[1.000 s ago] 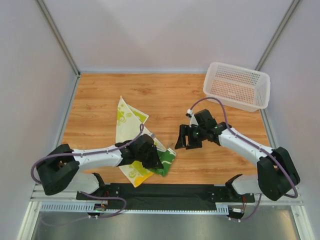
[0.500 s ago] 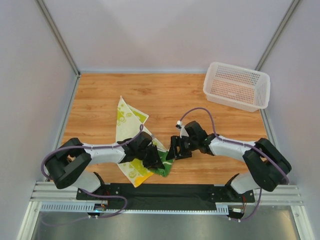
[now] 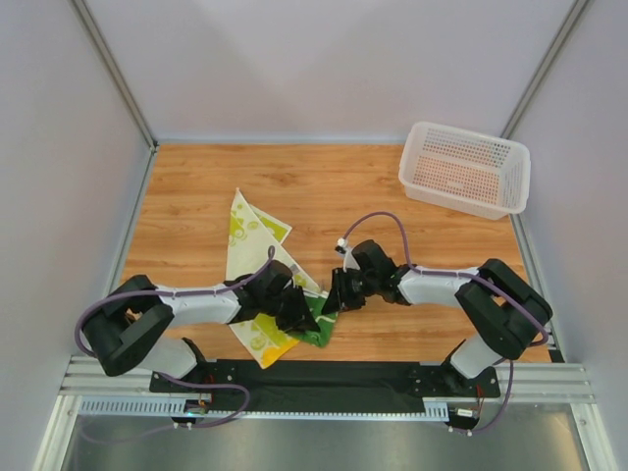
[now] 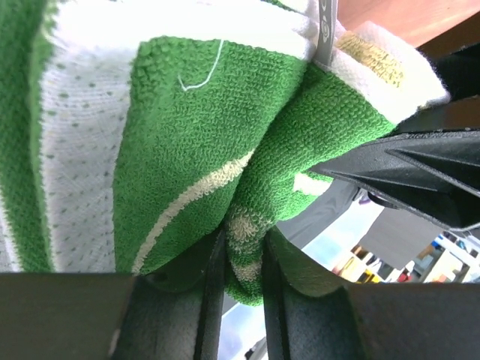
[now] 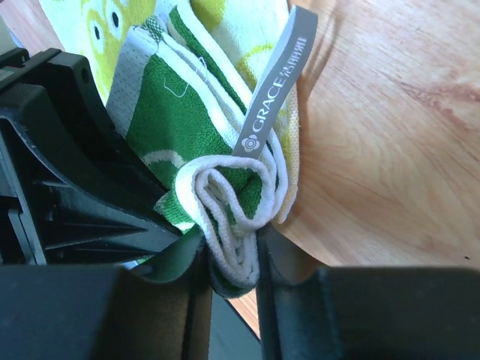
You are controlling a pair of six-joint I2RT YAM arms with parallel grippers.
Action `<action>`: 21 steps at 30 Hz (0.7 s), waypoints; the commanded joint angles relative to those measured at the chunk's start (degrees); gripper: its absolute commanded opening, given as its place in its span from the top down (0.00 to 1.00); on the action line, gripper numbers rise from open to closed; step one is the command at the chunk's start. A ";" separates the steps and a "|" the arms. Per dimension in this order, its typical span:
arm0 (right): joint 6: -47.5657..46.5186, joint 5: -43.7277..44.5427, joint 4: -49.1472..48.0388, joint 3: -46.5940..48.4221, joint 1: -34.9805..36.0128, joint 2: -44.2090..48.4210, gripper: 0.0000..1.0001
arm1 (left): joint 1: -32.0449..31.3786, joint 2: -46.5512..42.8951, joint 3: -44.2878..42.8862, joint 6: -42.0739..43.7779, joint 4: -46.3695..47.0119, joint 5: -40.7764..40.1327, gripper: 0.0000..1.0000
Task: Roll the towels
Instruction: Roll the towel
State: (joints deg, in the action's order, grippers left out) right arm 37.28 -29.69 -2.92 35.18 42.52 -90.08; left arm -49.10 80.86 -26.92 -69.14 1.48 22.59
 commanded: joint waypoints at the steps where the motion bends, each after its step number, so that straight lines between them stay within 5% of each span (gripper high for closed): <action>1: -0.10 1.74 -1.13 2.26 0.63 -0.88 0.80 | 0.23 -0.87 1.61 2.17 -7.53 -4.30 0.69; 10: -1.24 6.22 12.13 9.72 0.46 -1.85 0.88 | -3.98 -8.87 -3.05 6.39 -26.15 -16.78 0.66; 21: -2.56 9.39 20.58 16.85 0.10 -6.68 0.91 | -11.88 -10.28 -5.87 5.61 -35.03 -25.31 0.65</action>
State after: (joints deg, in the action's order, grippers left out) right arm 36.69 -26.50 14.83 49.28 43.81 -96.12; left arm -58.39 71.22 -33.06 -64.25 -20.34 0.05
